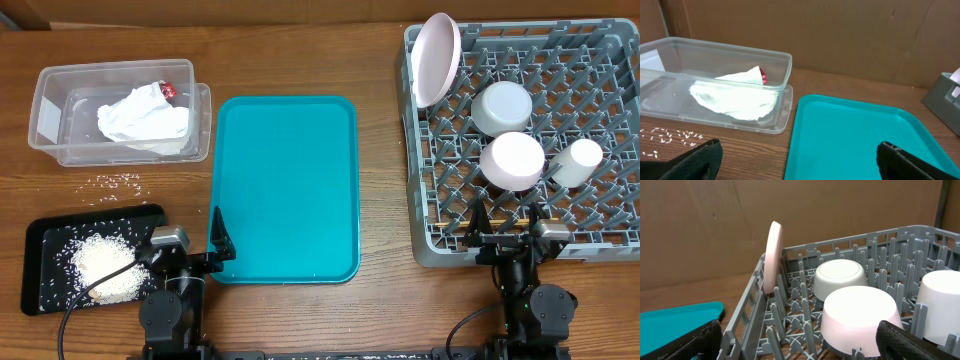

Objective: Sort waste into correct bins and load items into the dishwasher

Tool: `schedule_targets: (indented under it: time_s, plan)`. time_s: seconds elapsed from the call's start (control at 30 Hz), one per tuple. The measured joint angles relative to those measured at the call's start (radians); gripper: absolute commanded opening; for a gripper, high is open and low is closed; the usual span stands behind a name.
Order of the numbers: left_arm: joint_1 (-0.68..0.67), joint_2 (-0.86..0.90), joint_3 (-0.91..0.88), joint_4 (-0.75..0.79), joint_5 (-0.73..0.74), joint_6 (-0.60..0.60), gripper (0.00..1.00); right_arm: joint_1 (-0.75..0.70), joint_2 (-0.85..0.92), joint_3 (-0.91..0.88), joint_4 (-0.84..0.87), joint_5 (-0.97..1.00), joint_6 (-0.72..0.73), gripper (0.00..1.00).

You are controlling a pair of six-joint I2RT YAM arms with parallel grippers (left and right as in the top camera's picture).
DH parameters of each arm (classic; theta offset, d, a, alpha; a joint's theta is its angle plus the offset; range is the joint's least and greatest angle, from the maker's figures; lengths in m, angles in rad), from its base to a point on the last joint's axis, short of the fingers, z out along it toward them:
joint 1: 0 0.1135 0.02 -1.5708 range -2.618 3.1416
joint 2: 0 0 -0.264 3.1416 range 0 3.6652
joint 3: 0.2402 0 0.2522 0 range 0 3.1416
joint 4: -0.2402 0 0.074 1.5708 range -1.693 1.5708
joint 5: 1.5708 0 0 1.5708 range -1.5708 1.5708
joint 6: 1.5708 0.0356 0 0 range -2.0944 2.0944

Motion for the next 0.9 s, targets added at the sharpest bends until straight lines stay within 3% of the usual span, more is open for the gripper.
schedule_targets:
  time_s: [0.5,0.9]
  plan:
    - [0.0,0.0,0.0,0.0,0.0,0.106,1.0,0.0,0.0,0.0,0.0,0.0,0.0,1.0]
    - [0.0,0.0,0.0,0.0,0.0,0.11,1.0,0.0,0.0,0.0,0.0,0.0,0.0,1.0]
